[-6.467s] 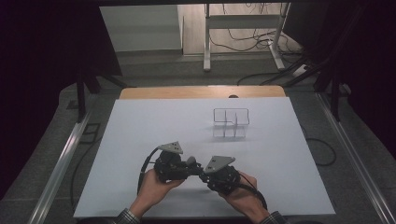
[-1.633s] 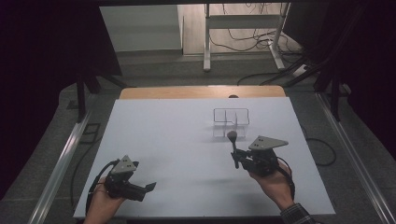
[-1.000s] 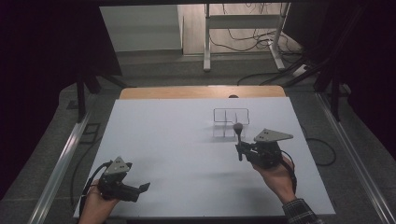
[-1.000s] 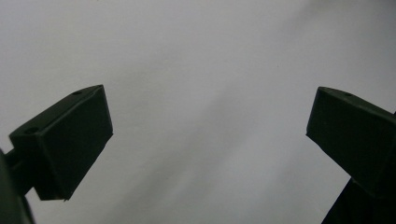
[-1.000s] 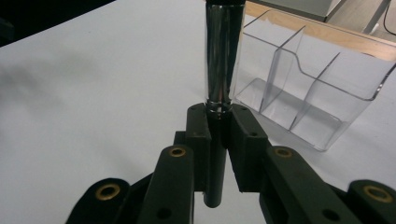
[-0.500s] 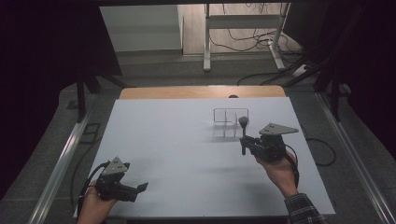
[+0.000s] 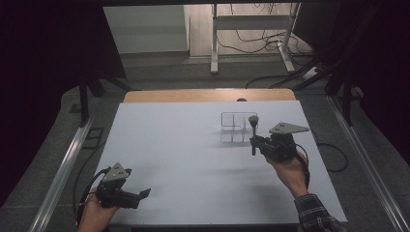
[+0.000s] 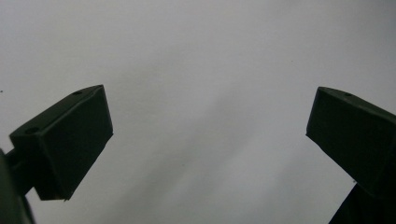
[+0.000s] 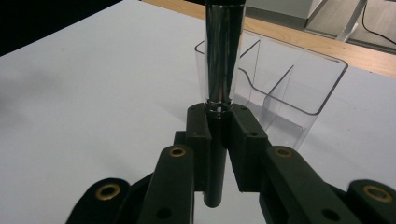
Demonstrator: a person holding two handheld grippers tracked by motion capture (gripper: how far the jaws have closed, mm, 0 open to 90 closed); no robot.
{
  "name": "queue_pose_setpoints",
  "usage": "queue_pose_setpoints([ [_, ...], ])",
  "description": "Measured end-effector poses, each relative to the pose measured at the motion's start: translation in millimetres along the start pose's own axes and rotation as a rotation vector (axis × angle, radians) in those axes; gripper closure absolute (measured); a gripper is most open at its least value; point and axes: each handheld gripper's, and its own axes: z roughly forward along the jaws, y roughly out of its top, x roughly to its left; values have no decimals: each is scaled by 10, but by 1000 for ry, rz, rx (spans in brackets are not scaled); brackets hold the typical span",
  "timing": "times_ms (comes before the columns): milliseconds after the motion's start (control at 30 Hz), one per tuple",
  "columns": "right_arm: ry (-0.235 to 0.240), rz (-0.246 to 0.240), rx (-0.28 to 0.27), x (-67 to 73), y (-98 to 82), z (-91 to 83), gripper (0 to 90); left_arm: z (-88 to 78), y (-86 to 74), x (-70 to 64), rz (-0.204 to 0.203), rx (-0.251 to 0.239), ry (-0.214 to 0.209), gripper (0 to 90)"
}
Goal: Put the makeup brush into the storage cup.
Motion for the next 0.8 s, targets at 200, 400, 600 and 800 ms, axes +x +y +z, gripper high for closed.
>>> queue_pose_setpoints([
  [200,-6,5,-2,-49,27,22,781,-1,-13,18,0,2,4,10],
  [400,-15,23,-11,-114,61,25,781,-12,-34,50,-5,2,9,10],
  [600,-22,33,-17,-170,100,31,781,-19,-55,75,-12,6,19,11],
  [800,-24,39,-24,-222,149,54,781,-15,-69,99,-14,9,22,11],
])
